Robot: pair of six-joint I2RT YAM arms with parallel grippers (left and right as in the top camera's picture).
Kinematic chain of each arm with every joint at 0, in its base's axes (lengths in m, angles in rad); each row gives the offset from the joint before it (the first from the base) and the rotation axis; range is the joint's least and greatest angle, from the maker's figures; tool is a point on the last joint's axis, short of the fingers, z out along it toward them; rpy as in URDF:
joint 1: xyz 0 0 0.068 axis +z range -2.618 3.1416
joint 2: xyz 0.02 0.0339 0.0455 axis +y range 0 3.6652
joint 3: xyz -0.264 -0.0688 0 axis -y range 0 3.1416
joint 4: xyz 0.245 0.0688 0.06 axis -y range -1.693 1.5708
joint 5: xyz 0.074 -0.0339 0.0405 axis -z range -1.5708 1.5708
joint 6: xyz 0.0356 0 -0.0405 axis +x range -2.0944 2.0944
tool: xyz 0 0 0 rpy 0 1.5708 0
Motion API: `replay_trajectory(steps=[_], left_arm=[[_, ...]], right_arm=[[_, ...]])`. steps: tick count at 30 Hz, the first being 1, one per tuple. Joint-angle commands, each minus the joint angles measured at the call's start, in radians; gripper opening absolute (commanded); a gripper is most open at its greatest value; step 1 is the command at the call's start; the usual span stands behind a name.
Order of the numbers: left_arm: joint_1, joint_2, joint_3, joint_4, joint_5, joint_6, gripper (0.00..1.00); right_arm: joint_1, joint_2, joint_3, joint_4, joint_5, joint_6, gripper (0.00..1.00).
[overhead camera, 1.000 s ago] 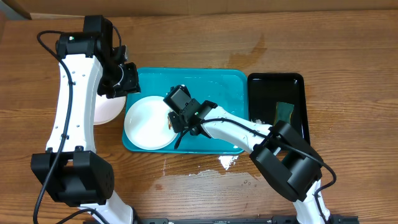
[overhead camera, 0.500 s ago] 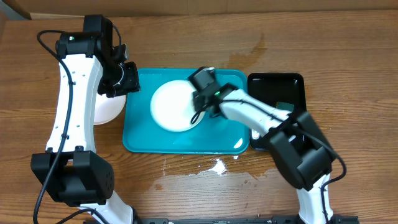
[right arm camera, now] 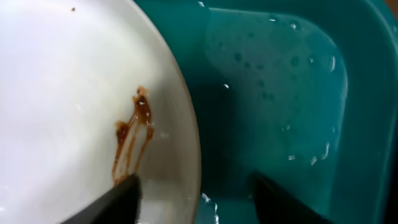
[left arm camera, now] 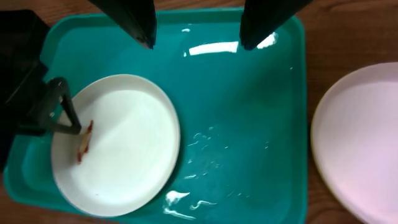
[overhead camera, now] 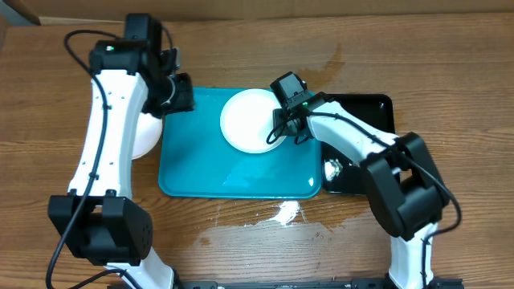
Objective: Clean dirty plates on tray and stack at the side
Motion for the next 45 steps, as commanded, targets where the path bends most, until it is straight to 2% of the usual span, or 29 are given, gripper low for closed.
replay_trajectory(steps=[1,3,4,7,11,15,26,28,33,37,41,45], left_arm=[[-0.052,0.017,-0.013,0.035,-0.002,-0.047,0.43],[-0.081,0.032,-0.013,0.061,-0.002,-0.077,0.41],[-0.095,0.042,-0.013,0.074,-0.002,-0.091,0.40],[-0.122,0.080,-0.013,0.097,-0.002,-0.107,0.41],[-0.152,0.156,-0.013,0.103,-0.010,-0.110,0.50],[-0.157,0.249,-0.013,0.116,-0.035,-0.111,0.50],[-0.153,0.417,-0.013,0.188,-0.059,-0.129,0.48],[-0.153,0.444,-0.013,0.196,-0.060,-0.129,0.43],[-0.152,0.464,-0.013,0.200,-0.066,-0.129,0.24],[-0.153,0.463,-0.013,0.199,-0.066,-0.129,0.13],[-0.153,0.463,-0.013,0.199,-0.066,-0.129,0.12],[-0.153,0.463,-0.013,0.198,-0.066,-0.129,0.12]], right_arm=[[-0.001,-0.174,0.003,-0.019,0.000,-0.028,0.83],[-0.010,-0.238,0.003,-0.055,0.000,-0.028,0.98],[-0.019,-0.278,0.003,-0.084,-0.001,-0.028,1.00],[-0.061,-0.360,0.003,-0.167,-0.001,-0.027,1.00],[-0.131,-0.430,0.003,-0.282,-0.001,-0.027,1.00],[-0.198,-0.439,-0.001,-0.371,-0.001,-0.027,1.00],[-0.343,-0.437,-0.097,-0.366,-0.024,-0.023,1.00],[-0.349,-0.437,-0.133,-0.336,-0.024,-0.024,1.00],[-0.350,-0.435,-0.218,-0.248,-0.024,-0.023,0.99],[-0.351,-0.431,-0.292,-0.170,-0.024,0.016,0.98],[-0.351,-0.431,-0.351,-0.129,-0.024,0.106,0.95],[-0.351,-0.431,-0.428,-0.053,-0.024,0.113,0.93]])
